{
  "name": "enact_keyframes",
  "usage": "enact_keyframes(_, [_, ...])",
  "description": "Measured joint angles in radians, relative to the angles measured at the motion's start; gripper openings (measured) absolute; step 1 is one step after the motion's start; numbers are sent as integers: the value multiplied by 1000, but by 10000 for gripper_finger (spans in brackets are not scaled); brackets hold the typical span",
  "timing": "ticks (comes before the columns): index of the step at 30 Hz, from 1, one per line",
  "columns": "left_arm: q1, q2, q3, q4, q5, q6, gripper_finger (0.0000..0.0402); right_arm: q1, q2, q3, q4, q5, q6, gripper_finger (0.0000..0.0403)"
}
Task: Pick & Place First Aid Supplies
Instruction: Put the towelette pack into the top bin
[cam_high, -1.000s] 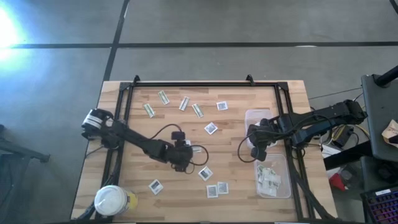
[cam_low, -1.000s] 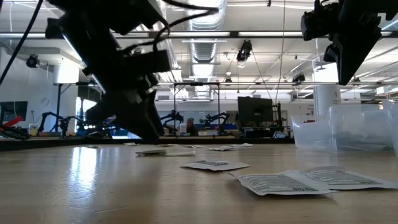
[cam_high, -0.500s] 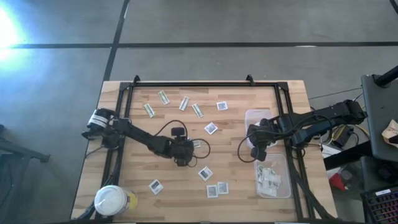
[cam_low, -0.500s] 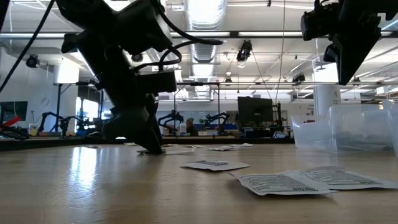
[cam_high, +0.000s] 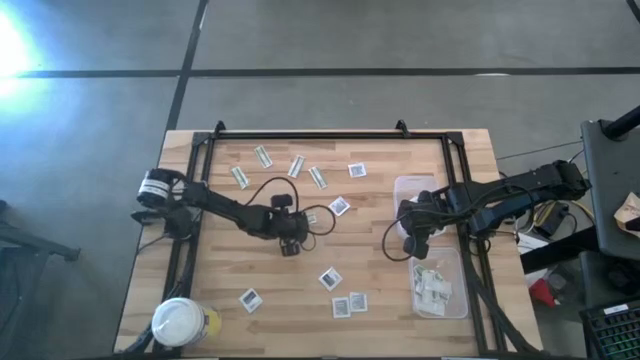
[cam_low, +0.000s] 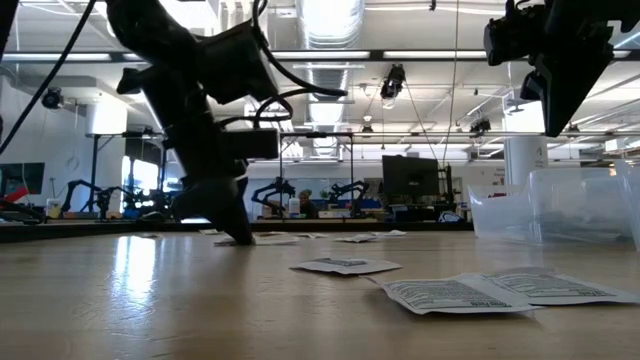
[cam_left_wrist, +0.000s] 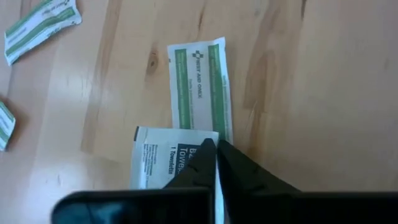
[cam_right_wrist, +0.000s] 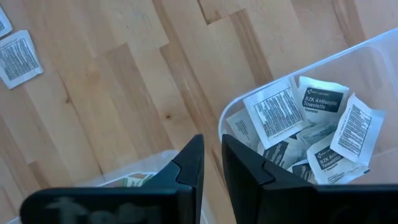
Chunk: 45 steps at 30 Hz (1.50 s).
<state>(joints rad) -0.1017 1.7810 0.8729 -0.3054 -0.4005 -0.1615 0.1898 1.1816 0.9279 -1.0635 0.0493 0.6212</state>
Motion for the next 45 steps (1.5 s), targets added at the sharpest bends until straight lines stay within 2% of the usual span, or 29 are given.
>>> enact_keyframes(11, [-46, -21, 27, -10, -43, 50, 0, 16, 0, 0, 3, -46, 0, 54])
enact_keyframes(15, [-90, -57, 42, -21, -18, 51, 0, 57, 0, 0, 22, -50, 0, 54])
enact_keyframes(21, [-141, -118, 72, -9, -28, 47, 0, 142, 0, 0, 137, -49, -3, 54])
enact_keyframes(26, [-183, -155, 109, 8, -35, 29, 0, 246, 0, -1, 310, -38, -39, 54])
enact_keyframes(30, [-215, -164, 125, 102, -36, 28, 0, 337, 0, -1, 460, 64, -152, 54])
enact_keyframes(34, [-241, -164, 125, 249, -28, 33, 0, 392, 0, -1, 538, 150, -233, 54])
enact_keyframes(38, [-258, -162, 123, 367, -28, 35, 0, 402, 13, -1, 576, 221, -266, 54])
enact_keyframes(45, [-272, -162, 121, 567, -29, 91, 0, 396, 52, -2, 609, 275, -437, 70])
